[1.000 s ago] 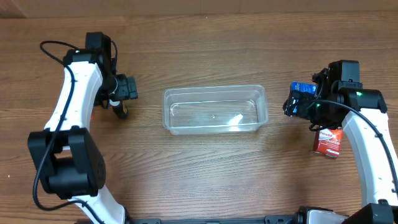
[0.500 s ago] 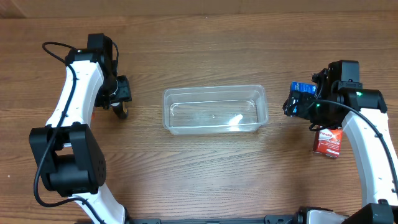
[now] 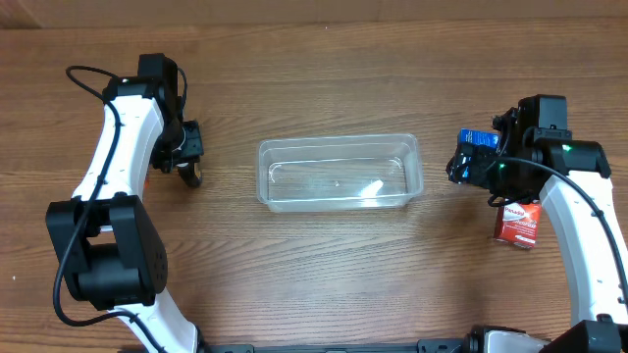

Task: Pack container
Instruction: 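Reach left gripper to the black bottle and grasp it, then carry black bottle into container's left end and release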

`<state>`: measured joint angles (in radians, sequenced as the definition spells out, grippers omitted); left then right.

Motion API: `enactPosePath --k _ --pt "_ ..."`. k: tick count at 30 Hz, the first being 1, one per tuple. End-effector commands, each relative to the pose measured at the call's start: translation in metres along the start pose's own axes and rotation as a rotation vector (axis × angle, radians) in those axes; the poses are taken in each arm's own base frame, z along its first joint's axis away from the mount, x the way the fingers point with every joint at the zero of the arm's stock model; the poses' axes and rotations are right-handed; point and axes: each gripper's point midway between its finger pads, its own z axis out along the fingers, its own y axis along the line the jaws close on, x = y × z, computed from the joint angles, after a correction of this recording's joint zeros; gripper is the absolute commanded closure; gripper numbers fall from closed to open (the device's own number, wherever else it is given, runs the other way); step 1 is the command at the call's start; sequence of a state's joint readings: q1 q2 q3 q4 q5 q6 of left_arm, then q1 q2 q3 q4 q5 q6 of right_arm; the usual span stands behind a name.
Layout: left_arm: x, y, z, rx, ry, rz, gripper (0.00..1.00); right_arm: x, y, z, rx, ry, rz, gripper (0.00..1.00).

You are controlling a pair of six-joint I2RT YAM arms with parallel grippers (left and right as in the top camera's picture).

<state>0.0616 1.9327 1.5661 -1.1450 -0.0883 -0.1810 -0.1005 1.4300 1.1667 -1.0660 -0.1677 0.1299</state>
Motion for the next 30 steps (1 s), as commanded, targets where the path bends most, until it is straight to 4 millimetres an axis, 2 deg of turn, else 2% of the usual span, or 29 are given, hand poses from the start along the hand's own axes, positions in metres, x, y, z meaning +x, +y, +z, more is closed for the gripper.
enactPosePath --k 1,5,7,10,17,18,20,24,30 --pt "-0.008 0.009 -0.005 -0.032 -0.024 -0.015 0.73 -0.011 0.000 -0.008 0.004 -0.040 -0.009 0.00" --pt "-0.009 0.009 -0.007 -0.028 -0.027 -0.068 0.95 -0.012 0.000 -0.008 0.004 -0.040 -0.009 0.00" --pt "-0.008 0.002 -0.016 0.004 -0.018 -0.081 0.96 -0.012 0.000 -0.008 0.004 -0.040 -0.009 0.00" --pt "-0.008 -0.015 -0.040 0.062 -0.015 -0.058 0.96 -0.012 0.000 -0.008 0.004 -0.040 -0.009 0.00" --pt "0.005 -0.092 -0.155 0.197 -0.182 0.115 0.96 -0.011 0.000 -0.008 0.004 -0.039 -0.009 0.00" --pt "0.010 -0.104 -0.167 0.215 -0.208 0.132 0.96 -0.011 0.000 -0.008 0.004 -0.039 -0.009 0.00" --pt "0.020 -0.127 -0.179 0.241 -0.230 0.164 0.96 -0.012 0.000 -0.008 0.004 -0.040 -0.009 0.00" --pt "0.035 -0.149 -0.174 0.240 -0.207 0.193 0.96 -0.011 0.000 -0.008 0.004 -0.039 -0.009 0.00" --pt "0.036 -0.162 -0.142 0.199 -0.124 0.179 0.96 -0.011 0.000 -0.008 0.003 -0.039 -0.009 0.00"
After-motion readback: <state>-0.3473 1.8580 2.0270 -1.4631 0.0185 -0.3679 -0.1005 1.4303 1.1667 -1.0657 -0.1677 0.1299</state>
